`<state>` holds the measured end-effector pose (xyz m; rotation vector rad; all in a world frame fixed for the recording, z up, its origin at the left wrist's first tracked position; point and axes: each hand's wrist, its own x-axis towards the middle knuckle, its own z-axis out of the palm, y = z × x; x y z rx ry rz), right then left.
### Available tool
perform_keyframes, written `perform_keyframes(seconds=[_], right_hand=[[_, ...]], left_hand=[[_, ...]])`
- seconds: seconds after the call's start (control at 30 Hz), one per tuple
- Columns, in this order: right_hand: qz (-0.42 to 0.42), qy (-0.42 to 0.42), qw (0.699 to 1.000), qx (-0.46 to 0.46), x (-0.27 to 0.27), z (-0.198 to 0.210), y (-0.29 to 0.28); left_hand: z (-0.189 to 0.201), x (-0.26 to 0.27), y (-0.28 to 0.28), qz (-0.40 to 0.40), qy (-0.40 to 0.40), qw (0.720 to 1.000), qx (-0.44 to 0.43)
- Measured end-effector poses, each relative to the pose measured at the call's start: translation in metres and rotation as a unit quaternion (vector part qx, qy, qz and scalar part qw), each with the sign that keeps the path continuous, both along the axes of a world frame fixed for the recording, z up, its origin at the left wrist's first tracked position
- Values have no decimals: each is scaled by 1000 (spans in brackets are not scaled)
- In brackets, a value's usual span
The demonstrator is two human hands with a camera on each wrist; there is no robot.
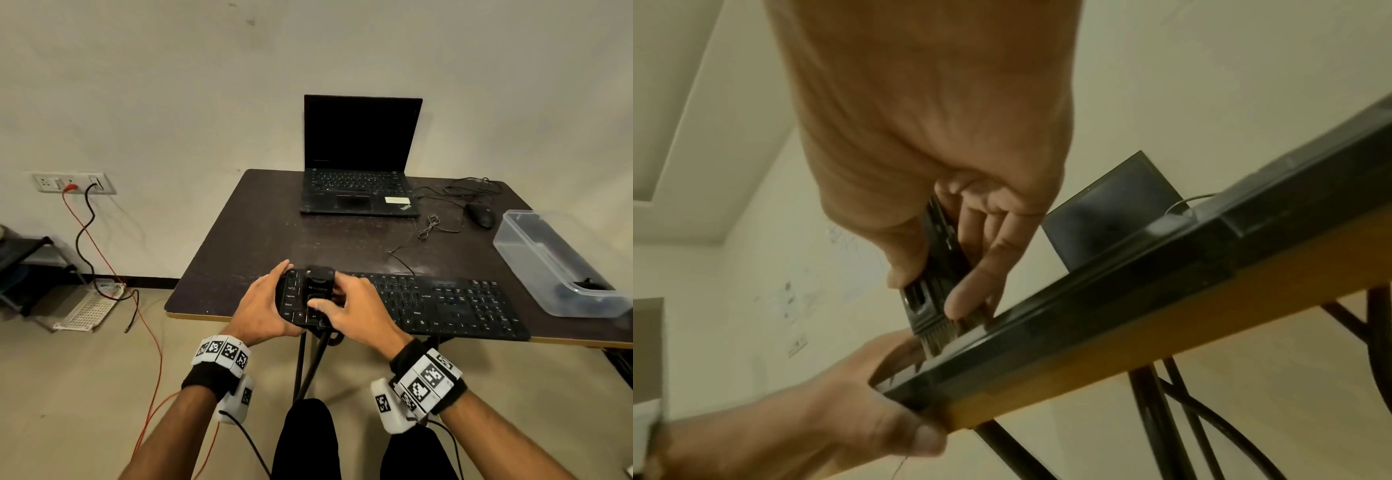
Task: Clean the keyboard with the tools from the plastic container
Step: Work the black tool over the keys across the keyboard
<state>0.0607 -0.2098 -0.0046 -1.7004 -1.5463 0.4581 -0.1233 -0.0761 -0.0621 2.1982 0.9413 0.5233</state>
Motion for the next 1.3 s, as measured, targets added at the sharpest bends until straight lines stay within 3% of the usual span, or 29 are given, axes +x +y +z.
perform_keyframes(seconds=[0.1, 0.23, 0.37, 0.5, 0.63, 0.77, 0.93, 1.07, 1.2, 1.3], right_hand=[[29, -32, 999, -11, -3, -2, -6], [-31, -28, 999, 15, 13, -1, -7], [25, -22, 999, -9, 8, -4, -19], [-33, -8, 999, 11, 20, -2, -24], [33, -17, 999, -7, 11, -5, -33], [-43, -19, 999, 16, 24, -1, -33], [37, -5, 999, -8, 18, -3, -44], [-54, -5, 999, 6, 34, -2, -39], [28, -7, 999, -15, 24, -5, -46], [-42, -15, 999, 7, 35, -2, -45]], left_hand=[[-1, 0, 1, 0, 5, 1000, 2], [0, 1, -1, -1, 4, 1000, 2], [3, 0, -2, 2, 4, 1000, 8], [3, 0, -1, 1, 7, 1000, 5], [3, -1, -3, 3, 6, 1000, 10], [2, -1, -4, 5, 7, 1000, 14], [4, -1, -6, 4, 18, 1000, 23], [5, 0, -6, 0, 20, 999, 27], [4, 0, -3, 4, 21, 999, 31], [6, 1, -4, 2, 25, 999, 34]])
